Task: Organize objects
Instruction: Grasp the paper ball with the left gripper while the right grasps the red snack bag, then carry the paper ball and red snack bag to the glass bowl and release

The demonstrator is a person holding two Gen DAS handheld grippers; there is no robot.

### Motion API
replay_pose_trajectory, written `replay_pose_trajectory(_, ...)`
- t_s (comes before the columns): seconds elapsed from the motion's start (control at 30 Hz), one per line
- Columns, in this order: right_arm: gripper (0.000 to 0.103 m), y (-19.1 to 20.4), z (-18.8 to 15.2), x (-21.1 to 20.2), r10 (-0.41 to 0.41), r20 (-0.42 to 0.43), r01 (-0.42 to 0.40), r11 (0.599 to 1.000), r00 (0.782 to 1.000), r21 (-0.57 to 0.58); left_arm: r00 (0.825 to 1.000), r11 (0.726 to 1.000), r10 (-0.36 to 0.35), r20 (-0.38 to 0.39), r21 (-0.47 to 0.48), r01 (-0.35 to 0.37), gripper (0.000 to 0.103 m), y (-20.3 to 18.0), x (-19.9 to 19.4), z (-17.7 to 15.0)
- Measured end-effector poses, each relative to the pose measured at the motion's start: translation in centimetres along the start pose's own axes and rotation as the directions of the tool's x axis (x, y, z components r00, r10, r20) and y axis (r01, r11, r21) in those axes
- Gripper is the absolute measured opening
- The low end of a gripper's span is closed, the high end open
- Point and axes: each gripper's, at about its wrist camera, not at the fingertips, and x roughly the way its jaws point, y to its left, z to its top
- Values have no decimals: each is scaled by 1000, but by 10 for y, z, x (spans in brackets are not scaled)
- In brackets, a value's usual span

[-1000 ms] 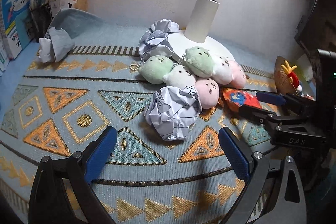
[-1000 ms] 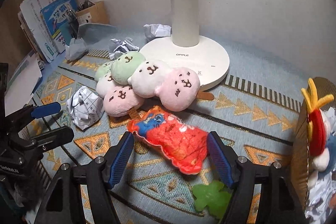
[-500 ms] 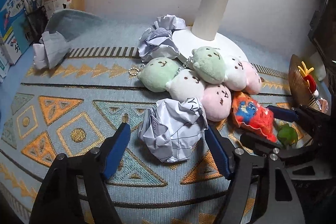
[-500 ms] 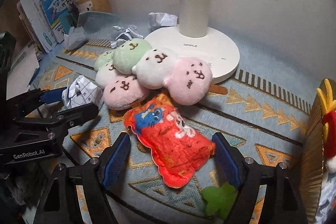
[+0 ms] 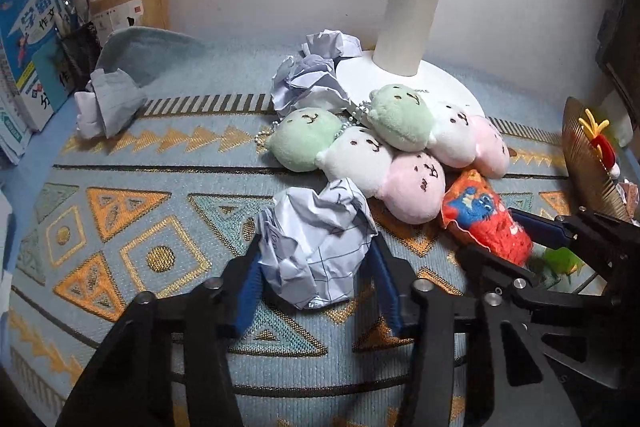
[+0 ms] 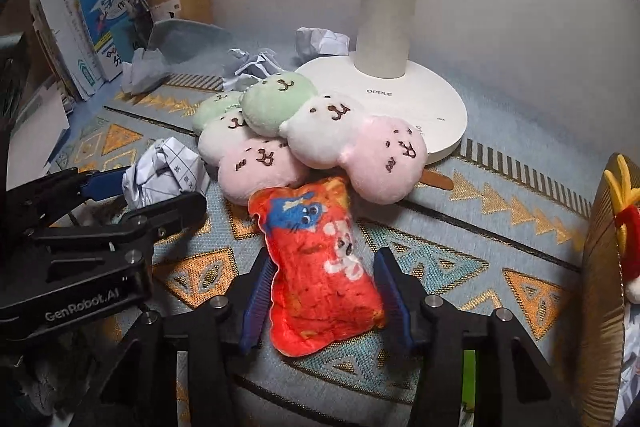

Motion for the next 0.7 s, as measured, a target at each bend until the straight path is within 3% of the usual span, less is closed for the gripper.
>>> replay_pose_trajectory(0.2, 42, 0, -17, -21, 18, -10, -17, 996, 1000, 87, 999, 998, -36, 39, 45, 34, 41, -7, -20, -7)
replay_pose_trajectory(0.43, 42, -12, -52, -77, 4, 66, -18, 976, 998, 216, 990, 990, -122, 69, 77, 117, 41, -46, -58, -19)
replay_pose_trajectory(0.57, 42, -33, -56, -118, -53, 124, 18, 963, 991, 268, 972, 979, -178, 154, 131, 159, 41, -73, -98, -6)
replay_pose_trajectory(0.7, 42, -64, -54, -175, -151, 213, 71, 937, 965, 341, 923, 939, -318, 216, 206, 275, 41, -110, -131, 24)
